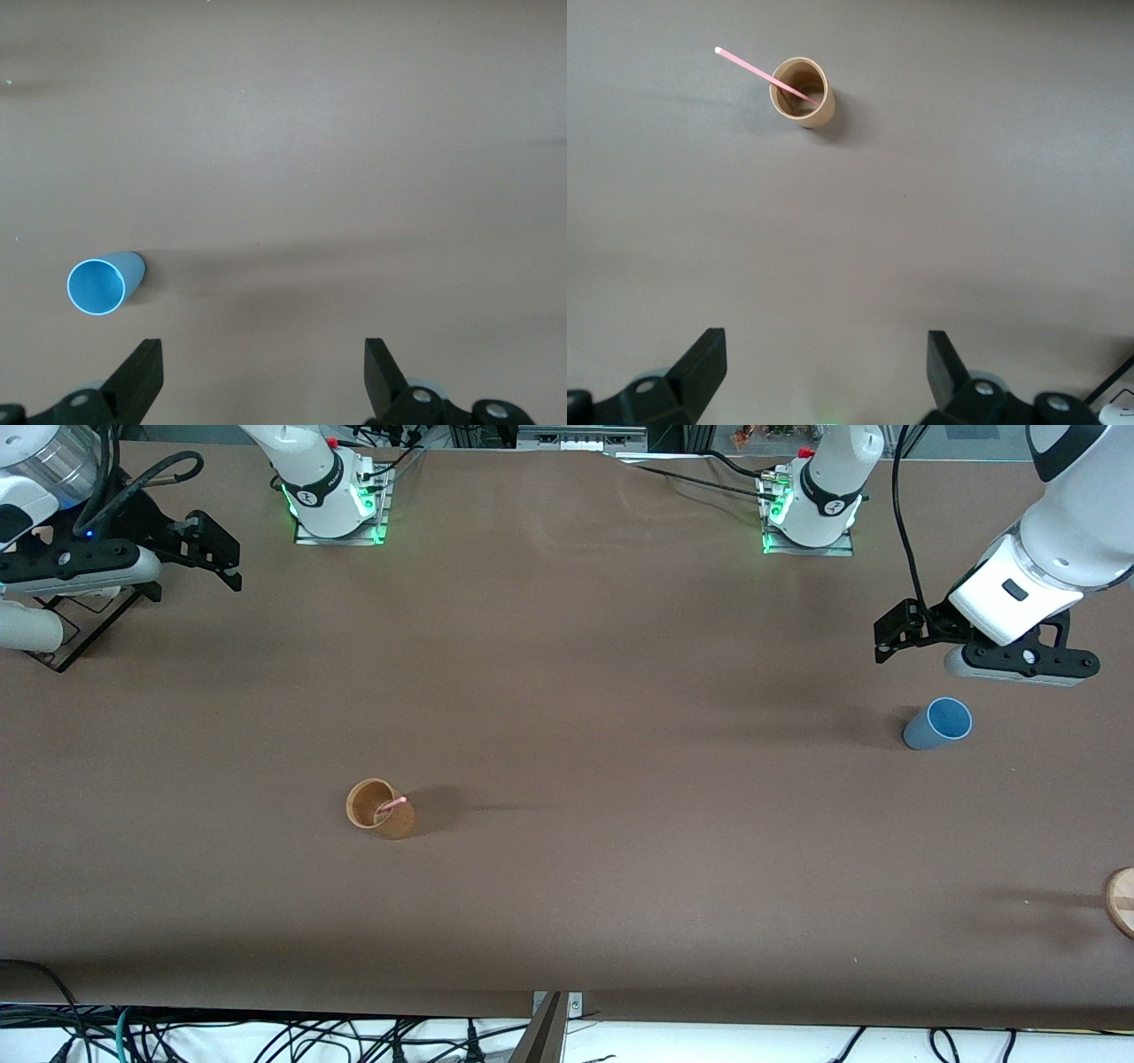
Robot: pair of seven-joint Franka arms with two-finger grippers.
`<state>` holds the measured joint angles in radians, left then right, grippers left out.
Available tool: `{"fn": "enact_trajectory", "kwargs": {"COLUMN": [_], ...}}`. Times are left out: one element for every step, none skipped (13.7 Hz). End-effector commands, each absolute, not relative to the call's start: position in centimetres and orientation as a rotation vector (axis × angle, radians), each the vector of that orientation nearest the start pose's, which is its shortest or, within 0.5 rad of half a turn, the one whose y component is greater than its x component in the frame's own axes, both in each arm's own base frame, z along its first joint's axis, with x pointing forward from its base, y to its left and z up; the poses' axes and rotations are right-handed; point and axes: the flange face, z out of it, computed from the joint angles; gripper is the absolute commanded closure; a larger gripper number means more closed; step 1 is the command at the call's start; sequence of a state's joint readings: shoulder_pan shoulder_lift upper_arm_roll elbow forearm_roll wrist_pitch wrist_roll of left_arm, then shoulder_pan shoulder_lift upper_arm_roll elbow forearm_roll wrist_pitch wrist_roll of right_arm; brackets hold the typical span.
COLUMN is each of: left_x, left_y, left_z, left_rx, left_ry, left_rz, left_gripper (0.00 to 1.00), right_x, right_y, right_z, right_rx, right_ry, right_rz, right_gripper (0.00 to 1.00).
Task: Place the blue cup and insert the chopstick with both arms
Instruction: 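Move the left gripper down toward the blue cup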
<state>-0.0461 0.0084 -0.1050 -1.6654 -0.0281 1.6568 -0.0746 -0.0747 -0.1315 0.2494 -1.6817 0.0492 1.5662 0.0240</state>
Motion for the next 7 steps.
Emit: {"fn": "enact_trajectory", "kwargs": {"left_x": [55.8, 56.2, 56.8, 57.5, 58.3, 59.1, 59.4], "left_y": [-8.4, -7.5, -5.6, -2.8, -0.8, 2.2, 6.4], "left_z": [58.6, 57.9, 57.0, 55.7, 54.0, 51.7, 50.3], "left_rx": [-3.185, -3.177, -3.175, -3.172, -3.168, -3.175, -3.189], "left_ry": [0.111, 0.114, 0.174, 0.276, 0.374, 0.416, 0.388], "left_rz": [0.042, 0.061, 0.085, 0.116, 0.155, 0.202, 0.218], "left_gripper": [0.00, 0.00, 0.00, 0.00, 0.00, 0.00, 0.00], "right_x": [49.7, 49.8, 49.8, 49.8, 49.7, 49.7, 49.7], "right_y": [10.1, 10.1, 10.3, 10.4, 10.5, 10.5, 10.5], "right_z": [64.4, 64.4, 64.6, 64.6, 64.5, 64.4, 64.4], "right_rx": [-3.105, -3.102, -3.104, -3.101, -3.102, -3.102, -3.102], "right_ry": [-0.244, -0.243, -0.244, -0.239, -0.239, -0.239, -0.239], "right_rz": [-0.018, -0.029, -0.034, -0.034, -0.029, -0.022, -0.022], "right_gripper": [0.00, 0.00, 0.00, 0.00, 0.00, 0.00, 0.00]}}
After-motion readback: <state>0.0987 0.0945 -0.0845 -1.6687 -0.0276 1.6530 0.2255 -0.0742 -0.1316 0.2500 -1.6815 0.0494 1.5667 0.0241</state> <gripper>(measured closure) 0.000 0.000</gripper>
